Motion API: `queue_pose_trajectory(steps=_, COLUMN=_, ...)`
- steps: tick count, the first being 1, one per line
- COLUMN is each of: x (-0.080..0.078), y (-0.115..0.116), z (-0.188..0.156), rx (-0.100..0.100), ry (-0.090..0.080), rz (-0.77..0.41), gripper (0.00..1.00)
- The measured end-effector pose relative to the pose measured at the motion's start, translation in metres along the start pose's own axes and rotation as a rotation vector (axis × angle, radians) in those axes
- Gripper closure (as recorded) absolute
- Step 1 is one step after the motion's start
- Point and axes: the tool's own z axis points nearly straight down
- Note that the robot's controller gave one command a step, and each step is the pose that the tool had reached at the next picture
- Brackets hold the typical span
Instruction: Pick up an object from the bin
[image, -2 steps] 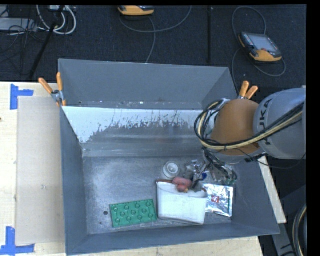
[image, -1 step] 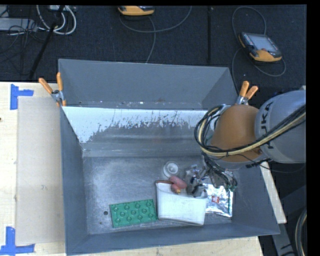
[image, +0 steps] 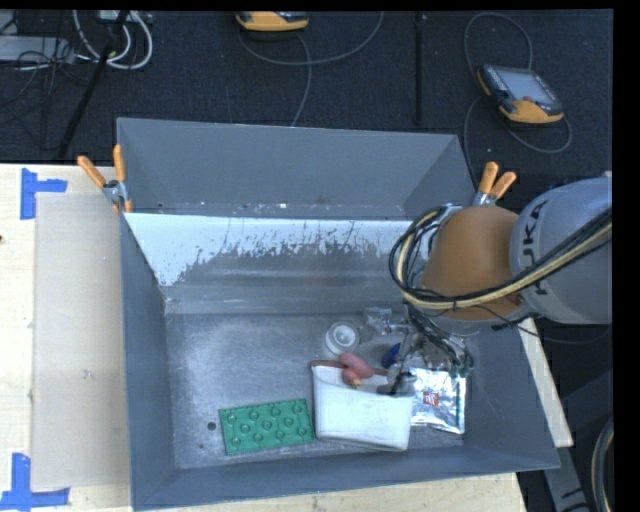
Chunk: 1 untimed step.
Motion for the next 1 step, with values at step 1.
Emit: queue_pose_trajectory(steps=1, x=-0.0053, y=-0.0731, z=0.0103, rx=-0.001, ry=0.021, rz=0.044, gripper=0.00)
